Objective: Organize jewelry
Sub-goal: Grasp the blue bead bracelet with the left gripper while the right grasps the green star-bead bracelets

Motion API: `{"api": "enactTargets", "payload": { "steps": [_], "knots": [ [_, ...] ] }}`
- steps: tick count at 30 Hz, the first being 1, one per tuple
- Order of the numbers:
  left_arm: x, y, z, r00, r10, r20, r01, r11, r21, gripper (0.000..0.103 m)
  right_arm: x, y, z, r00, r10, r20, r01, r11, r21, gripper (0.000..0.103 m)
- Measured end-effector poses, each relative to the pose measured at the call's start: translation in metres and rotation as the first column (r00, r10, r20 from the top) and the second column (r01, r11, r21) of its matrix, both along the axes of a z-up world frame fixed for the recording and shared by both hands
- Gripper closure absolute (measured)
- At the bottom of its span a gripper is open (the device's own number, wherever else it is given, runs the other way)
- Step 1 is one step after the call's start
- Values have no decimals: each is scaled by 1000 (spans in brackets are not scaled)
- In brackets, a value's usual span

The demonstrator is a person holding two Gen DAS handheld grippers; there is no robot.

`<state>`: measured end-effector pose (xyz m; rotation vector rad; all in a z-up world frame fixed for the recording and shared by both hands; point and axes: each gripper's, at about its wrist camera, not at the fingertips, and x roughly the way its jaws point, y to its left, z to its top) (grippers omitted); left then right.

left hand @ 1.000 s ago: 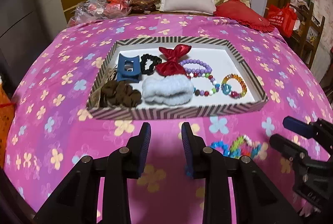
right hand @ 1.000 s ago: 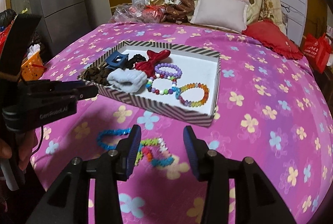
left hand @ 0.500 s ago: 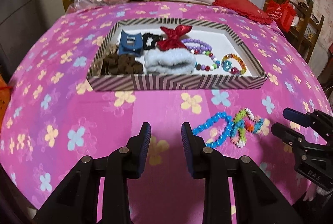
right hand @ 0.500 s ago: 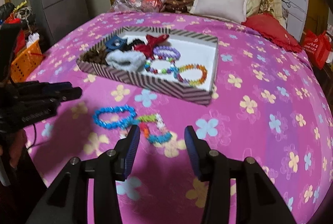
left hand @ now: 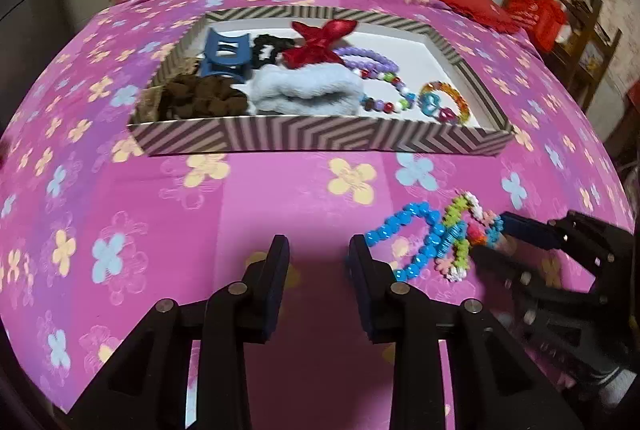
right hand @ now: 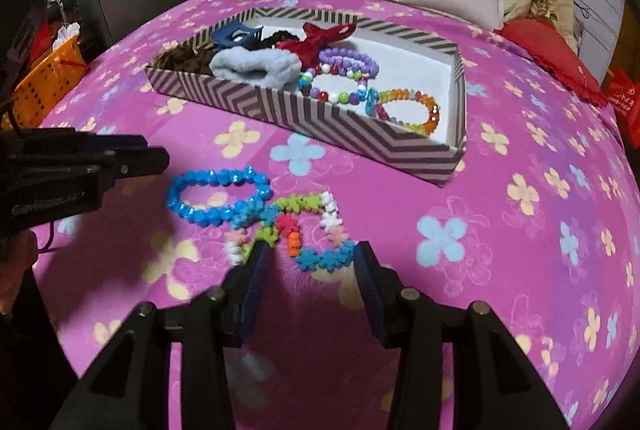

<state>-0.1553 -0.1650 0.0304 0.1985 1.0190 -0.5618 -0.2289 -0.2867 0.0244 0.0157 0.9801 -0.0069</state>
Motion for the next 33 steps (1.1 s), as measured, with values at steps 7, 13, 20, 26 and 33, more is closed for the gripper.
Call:
{"api": "enactTargets", "payload": {
  "steps": [7, 13, 20, 26, 33],
  "knots": [
    [1, -16, -12, 998, -53, -20, 54, 998, 26, 52, -16, -15, 2, 1000, 3, -3, -3, 1000, 23, 75],
    [-1, -32, -15, 995, -89, 37, 86, 993, 85, 51, -29, -26, 3, 1000, -5, -13, 6, 999, 37, 89],
    [5, -34, -14, 994, -103, 24, 101, 992, 72, 74, -32, -23, 5, 1000, 11, -6, -11, 999, 37, 89],
    [7, -26, -11, 993, -119, -14, 120, 991, 58, 66, -34, -13, 14, 998, 66, 22, -66, 998, -9, 76],
    [7, -29, -14, 993, -119, 10, 118, 990, 78, 55, -22, 3, 4, 991, 133, -4, -133, 987, -90, 68]
  ]
}}
